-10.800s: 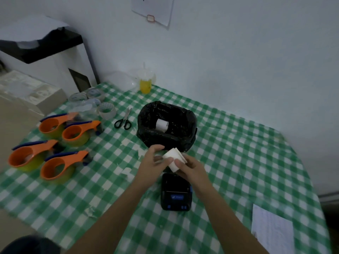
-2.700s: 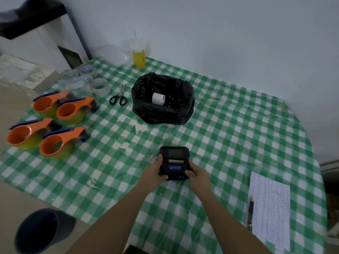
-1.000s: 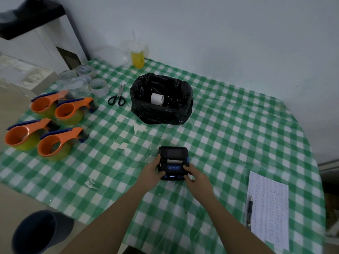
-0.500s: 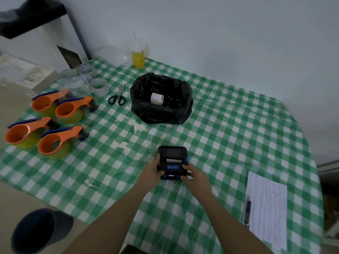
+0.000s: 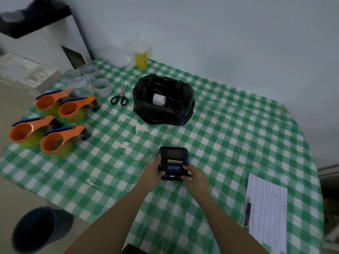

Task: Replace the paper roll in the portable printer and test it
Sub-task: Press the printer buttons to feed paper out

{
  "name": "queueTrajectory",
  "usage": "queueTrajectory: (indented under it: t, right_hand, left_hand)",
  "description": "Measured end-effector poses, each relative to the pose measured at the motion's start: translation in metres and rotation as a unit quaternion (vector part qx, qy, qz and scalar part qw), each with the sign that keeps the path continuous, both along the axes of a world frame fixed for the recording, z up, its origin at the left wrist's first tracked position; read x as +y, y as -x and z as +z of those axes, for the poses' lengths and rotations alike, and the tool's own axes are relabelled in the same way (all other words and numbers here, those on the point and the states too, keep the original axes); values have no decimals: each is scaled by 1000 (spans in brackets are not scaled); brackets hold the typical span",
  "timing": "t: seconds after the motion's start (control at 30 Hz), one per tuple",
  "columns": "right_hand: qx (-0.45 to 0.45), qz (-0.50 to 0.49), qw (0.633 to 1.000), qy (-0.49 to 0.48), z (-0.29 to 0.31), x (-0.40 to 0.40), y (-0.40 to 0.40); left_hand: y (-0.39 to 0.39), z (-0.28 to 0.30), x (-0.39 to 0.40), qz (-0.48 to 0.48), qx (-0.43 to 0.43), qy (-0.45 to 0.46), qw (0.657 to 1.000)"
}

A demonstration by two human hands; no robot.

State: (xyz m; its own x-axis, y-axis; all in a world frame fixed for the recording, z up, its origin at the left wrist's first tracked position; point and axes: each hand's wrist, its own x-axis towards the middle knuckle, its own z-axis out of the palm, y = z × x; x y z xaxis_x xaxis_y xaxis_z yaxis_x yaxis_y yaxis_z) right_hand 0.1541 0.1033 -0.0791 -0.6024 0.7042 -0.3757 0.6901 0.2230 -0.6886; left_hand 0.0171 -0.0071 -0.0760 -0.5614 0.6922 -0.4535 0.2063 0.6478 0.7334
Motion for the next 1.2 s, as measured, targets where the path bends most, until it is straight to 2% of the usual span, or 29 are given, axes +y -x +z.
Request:
queueTrajectory:
  t: [1.2]
  right_hand:
    - [0, -7, 1000, 4, -4, 1, -5]
  left_hand:
    - [1, 3, -2, -8, 2, 6, 1000]
